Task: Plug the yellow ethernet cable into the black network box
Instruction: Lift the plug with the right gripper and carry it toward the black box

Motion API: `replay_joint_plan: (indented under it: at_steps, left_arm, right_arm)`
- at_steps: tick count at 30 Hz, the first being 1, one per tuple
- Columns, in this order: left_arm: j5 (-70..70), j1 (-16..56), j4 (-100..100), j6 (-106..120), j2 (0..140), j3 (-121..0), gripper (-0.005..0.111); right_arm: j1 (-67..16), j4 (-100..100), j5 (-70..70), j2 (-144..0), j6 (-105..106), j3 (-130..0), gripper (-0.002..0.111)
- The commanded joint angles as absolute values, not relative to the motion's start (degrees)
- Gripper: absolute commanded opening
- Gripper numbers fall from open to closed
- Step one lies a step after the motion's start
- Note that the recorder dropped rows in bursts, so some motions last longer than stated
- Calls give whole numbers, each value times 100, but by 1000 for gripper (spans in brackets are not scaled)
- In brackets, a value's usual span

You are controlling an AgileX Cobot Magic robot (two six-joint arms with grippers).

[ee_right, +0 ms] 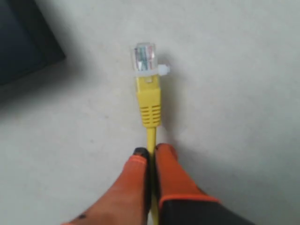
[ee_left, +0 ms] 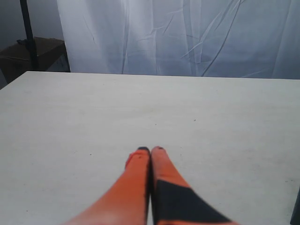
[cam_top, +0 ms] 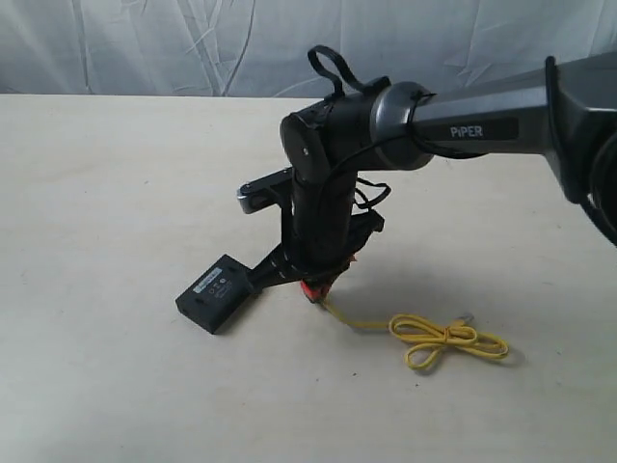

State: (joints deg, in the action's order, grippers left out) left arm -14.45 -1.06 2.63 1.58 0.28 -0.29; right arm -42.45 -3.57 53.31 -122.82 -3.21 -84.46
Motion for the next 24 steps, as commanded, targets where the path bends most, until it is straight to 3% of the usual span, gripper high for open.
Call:
replay_joint_plan:
  at_steps: [1, 20, 24]
  left_arm:
    - [-1368, -45, 221, 151, 0, 0, 0]
    - [-1342, -45, 45, 164, 0, 0, 0]
    - [-694, -45, 112, 164, 0, 0, 0]
  right_arm:
    - [-4228, -233, 5571, -11790, 91, -8471, 0]
    - [-4228, 57, 5775, -11386, 480, -8461, 0]
    - [-4228, 78, 5707, -11386, 514, -8461, 0]
